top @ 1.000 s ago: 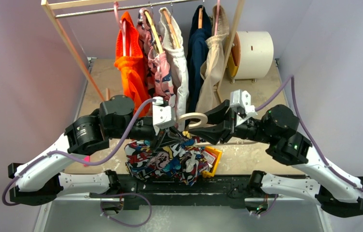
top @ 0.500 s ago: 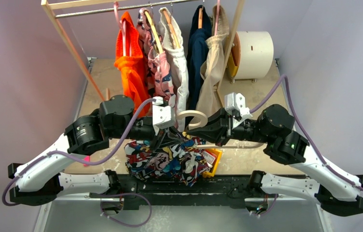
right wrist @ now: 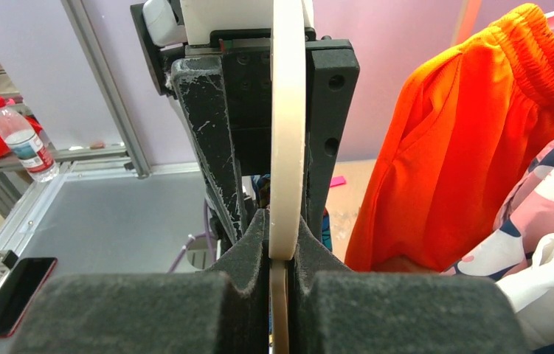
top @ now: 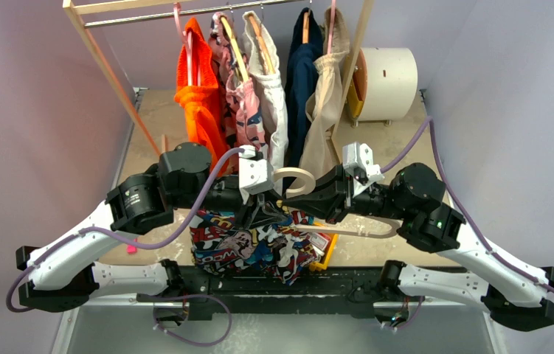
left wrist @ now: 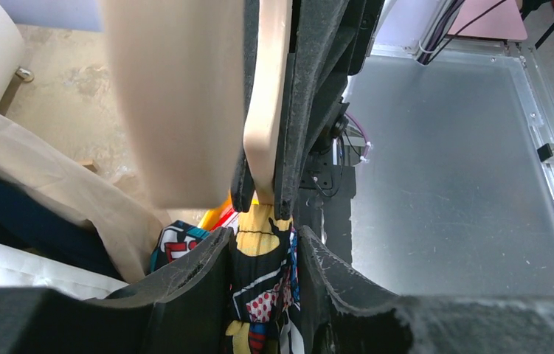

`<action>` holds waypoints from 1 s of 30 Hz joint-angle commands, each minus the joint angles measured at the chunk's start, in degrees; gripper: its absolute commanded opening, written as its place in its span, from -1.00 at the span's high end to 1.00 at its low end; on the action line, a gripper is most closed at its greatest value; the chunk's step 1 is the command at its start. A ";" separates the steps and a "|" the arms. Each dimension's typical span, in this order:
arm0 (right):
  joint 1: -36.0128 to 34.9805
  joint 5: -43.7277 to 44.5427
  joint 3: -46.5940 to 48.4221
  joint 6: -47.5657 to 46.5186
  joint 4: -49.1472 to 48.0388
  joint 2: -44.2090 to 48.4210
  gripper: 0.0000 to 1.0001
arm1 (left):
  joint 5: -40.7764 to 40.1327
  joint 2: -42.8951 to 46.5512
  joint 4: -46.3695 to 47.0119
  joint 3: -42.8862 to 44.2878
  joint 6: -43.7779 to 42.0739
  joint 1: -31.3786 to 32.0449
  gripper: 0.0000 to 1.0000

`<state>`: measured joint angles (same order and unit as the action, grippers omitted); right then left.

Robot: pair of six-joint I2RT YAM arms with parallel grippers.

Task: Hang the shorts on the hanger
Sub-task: Hang the shorts on the hanger.

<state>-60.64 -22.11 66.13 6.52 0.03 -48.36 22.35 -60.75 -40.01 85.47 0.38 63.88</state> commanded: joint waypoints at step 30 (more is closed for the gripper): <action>0.09 2.33 -4.27 2.74 -11.20 4.40 1.00 | -8.95 4.15 -6.70 9.70 -4.05 0.02 -0.31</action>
<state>-60.64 -20.88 61.45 8.34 -4.29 -45.43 15.90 -56.23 -42.92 93.69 -1.17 63.88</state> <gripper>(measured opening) 0.046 0.651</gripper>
